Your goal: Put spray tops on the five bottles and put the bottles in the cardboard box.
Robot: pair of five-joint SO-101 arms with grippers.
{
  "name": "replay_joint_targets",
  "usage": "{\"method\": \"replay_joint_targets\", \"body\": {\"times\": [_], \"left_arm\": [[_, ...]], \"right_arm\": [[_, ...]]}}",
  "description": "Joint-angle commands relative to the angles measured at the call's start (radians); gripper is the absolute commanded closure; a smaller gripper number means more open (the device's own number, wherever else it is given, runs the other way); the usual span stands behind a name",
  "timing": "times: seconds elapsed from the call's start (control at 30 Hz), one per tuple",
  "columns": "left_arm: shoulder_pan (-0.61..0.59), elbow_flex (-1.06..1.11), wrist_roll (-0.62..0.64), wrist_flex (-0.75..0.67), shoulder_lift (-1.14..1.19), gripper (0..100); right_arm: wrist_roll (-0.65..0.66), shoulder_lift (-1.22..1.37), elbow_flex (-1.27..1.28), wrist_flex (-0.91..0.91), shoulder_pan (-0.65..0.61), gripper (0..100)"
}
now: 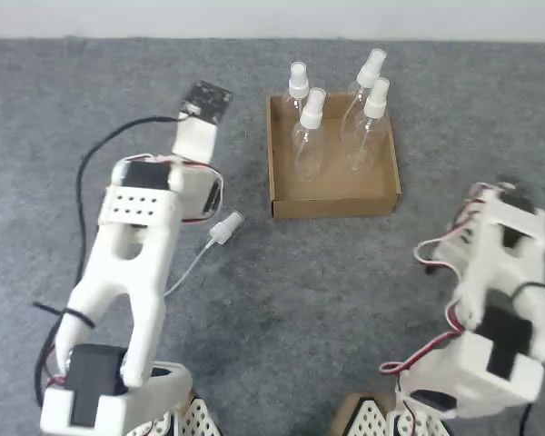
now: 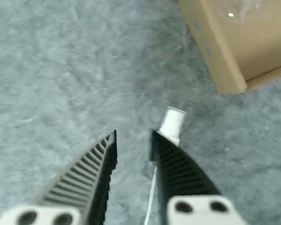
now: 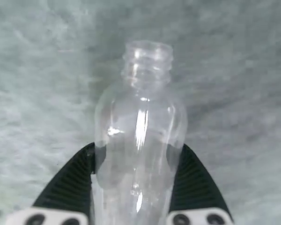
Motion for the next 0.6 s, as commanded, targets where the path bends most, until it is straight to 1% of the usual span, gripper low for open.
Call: {"method": "replay_joint_targets", "body": {"times": [0.0,0.13,0.27,0.33,0.4,0.57], "left_arm": [[0.021,0.008,-0.002,-0.064,0.028,84],[0.017,-0.022,-0.002,-0.104,0.166,84],[0.015,-0.094,0.0,-0.101,0.264,84],[0.023,-0.107,0.0,-0.104,0.292,84],[0.035,-0.111,-0.003,-0.107,0.311,84],[0.052,-0.111,-0.003,-0.103,0.321,84]], "right_arm": [[0.377,-0.119,-0.003,0.012,0.128,99.2],[0.703,-0.127,-0.005,0.002,0.189,98.9],[1.079,-0.127,0.005,0.002,0.228,98.9],[1.198,-0.127,0.018,-0.013,0.231,99.1],[1.208,-0.127,0.029,-0.058,0.231,99.1],[1.145,-0.113,0.051,-0.182,0.226,99.1]]}}
